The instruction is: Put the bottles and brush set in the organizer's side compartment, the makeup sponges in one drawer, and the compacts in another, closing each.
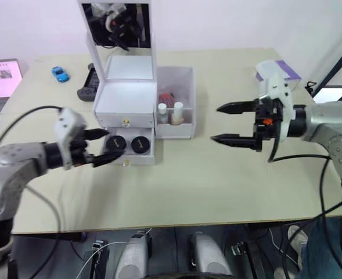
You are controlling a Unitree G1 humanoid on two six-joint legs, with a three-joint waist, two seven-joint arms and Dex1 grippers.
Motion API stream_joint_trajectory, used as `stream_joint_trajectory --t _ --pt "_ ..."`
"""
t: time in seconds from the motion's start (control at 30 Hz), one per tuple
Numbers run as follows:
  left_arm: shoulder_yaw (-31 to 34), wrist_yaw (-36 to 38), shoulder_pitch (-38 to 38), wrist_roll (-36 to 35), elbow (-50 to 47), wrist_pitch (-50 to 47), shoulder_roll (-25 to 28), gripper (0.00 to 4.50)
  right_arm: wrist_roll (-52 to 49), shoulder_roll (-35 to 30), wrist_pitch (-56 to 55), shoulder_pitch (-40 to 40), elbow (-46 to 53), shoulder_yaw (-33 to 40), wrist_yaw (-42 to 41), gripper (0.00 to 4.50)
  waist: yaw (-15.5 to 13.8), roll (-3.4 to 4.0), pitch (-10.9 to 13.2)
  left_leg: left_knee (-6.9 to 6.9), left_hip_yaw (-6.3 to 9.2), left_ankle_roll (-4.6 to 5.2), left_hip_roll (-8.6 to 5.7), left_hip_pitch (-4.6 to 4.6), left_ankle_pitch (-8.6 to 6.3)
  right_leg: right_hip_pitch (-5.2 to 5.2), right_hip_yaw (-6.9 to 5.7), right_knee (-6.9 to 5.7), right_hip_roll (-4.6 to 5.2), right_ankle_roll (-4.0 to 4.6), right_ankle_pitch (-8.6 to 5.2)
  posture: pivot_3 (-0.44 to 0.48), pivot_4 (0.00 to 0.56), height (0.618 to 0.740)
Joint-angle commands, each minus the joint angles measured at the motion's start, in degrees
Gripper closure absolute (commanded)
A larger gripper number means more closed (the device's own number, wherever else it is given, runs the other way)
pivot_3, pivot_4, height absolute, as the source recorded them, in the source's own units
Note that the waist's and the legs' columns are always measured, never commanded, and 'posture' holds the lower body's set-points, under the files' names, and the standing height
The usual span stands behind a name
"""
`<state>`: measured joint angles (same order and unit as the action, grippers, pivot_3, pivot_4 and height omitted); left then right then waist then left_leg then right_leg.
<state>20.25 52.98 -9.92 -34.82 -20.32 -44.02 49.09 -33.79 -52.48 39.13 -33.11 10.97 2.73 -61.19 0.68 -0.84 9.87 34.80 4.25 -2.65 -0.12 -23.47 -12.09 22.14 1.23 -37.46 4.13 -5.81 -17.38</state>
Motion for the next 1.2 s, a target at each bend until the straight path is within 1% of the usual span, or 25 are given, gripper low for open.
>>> stream_joint_trajectory --t 0.03,0.13,0.2,0.27,0.3,0.37,0.43,0.5,0.53,0.6,0.67,0.9,1.03,1.2 --pt "7.62 -0.69 5.82 -1.08 -0.03 3.10 -1.60 0.04 2.81 -0.35 -6.75 2.90 -5.17 2.88 -1.76 0.00 -0.08 0.02 0.01 0.00 0.00 0.00 0.00 0.00 0.00 -0.04 0.00 0.04 0.02 0.01 0.00 0.000 0.150 0.740" --pt "11.78 -1.56 12.69 -0.39 -0.02 5.97 -3.93 0.04 4.19 0.68 -11.34 4.86 -9.57 4.06 -2.24 0.00 0.06 0.02 0.01 0.00 -0.09 0.00 -0.01 0.03 0.00 -0.13 0.04 0.20 0.12 0.02 -0.01 0.000 0.150 0.740" --pt "15.42 -2.41 18.08 -0.25 -0.80 8.54 -6.73 0.04 4.35 1.23 -14.21 6.66 -11.52 5.09 -3.32 0.00 0.16 0.02 0.01 0.01 -0.14 0.00 -0.01 0.03 0.00 -0.12 0.04 0.20 0.21 0.02 -0.01 0.000 0.150 0.740" --pt "18.05 -4.14 22.47 2.61 -0.22 14.16 -9.55 0.57 3.28 1.65 -15.17 8.33 -11.81 6.41 -4.49 0.00 0.26 0.02 0.01 -0.01 -0.19 0.00 0.01 0.06 -0.01 -0.12 0.05 0.21 0.25 0.02 0.00 0.000 0.150 0.740" --pt "18.78 -4.41 24.15 3.94 0.23 17.12 -10.59 0.92 2.88 1.75 -15.63 8.97 -11.49 6.88 -5.14 0.00 0.13 0.02 0.01 -0.02 -0.21 0.00 0.06 0.08 -0.02 -0.13 0.05 0.22 0.29 0.02 0.00 0.000 0.150 0.740" --pt "19.88 -4.72 27.45 5.30 0.19 21.61 -12.93 1.86 1.68 2.29 -15.94 10.12 -10.55 7.93 -6.10 0.00 0.01 0.02 0.01 -0.01 -0.21 0.00 0.05 0.08 -0.02 -0.13 0.05 0.22 0.29 0.10 -0.04 0.000 0.150 0.740" --pt "20.12 -4.85 30.09 4.96 -0.56 24.16 -15.29 3.03 0.92 2.60 -16.32 10.83 -9.66 8.36 -7.03 0.00 -0.10 0.03 0.01 0.02 -0.22 0.00 0.05 0.10 -0.02 -0.19 0.05 0.25 0.33 0.19 -0.09 0.000 0.150 0.740" --pt "19.10 -4.02 32.72 4.49 -2.06 26.07 -17.00 4.05 -0.21 2.66 -15.50 11.27 -8.20 8.59 -7.66 0.00 -0.14 0.03 0.01 0.06 -0.22 -0.01 0.04 0.11 -0.02 -0.27 0.04 0.31 0.39 0.20 -0.10 0.000 0.150 0.740" --pt "18.48 -4.22 33.69 4.16 -2.80 26.71 -18.11 4.47 -1.24 2.67 -14.58 11.46 -7.07 8.73 -8.05 0.00 -0.17 0.03 0.01 0.08 -0.22 -0.01 0.03 0.11 -0.03 -0.31 0.04 0.34 0.42 0.21 -0.10 0.000 0.150 0.740" --pt "16.20 -5.45 34.64 5.11 -3.43 28.23 -20.18 4.47 -2.91 2.45 -12.60 11.72 -4.63 8.50 -8.70 0.00 -0.27 0.03 0.00 0.11 -0.22 -0.02 0.01 0.10 -0.03 -0.35 0.04 0.42 0.48 0.21 -0.10 0.000 0.150 0.740" --pt "13.42 -7.66 33.93 6.40 -3.10 29.08 -22.06 4.47 -4.03 2.16 -10.87 11.51 -2.58 7.96 -9.02 0.00 -0.38 0.05 -0.01 0.13 -0.22 -0.02 -0.03 0.10 -0.03 -0.38 0.04 0.43 0.52 0.21 -0.10 0.000 0.150 0.740" --pt "0.35 -13.01 26.67 12.91 2.00 33.99 -28.06 4.47 -5.82 2.14 -5.55 7.94 2.22 6.10 -7.64 0.00 -0.48 0.06 -0.02 0.21 -0.20 -0.01 -0.06 0.10 -0.03 -0.40 0.02 0.42 0.47 0.18 -0.09 0.000 0.150 0.740" --pt "-3.99 -14.59 23.49 14.40 4.83 35.55 -29.72 4.47 -6.53 1.78 -3.72 7.09 3.92 6.13 -6.98 0.00 -0.47 0.06 -0.02 0.20 -0.20 0.02 -0.08 0.09 -0.05 -0.39 0.00 0.43 0.44 0.15 -0.07 0.000 0.150 0.740" --pt "-6.73 -15.25 21.49 14.73 7.31 36.79 -30.08 4.47 -7.21 1.09 -2.46 7.15 5.37 6.99 -6.31 0.00 -0.21 0.06 -0.02 0.20 -0.19 0.02 -0.10 0.10 -0.05 -0.39 -0.01 0.40 0.40 0.14 -0.07 0.000 0.150 0.740"
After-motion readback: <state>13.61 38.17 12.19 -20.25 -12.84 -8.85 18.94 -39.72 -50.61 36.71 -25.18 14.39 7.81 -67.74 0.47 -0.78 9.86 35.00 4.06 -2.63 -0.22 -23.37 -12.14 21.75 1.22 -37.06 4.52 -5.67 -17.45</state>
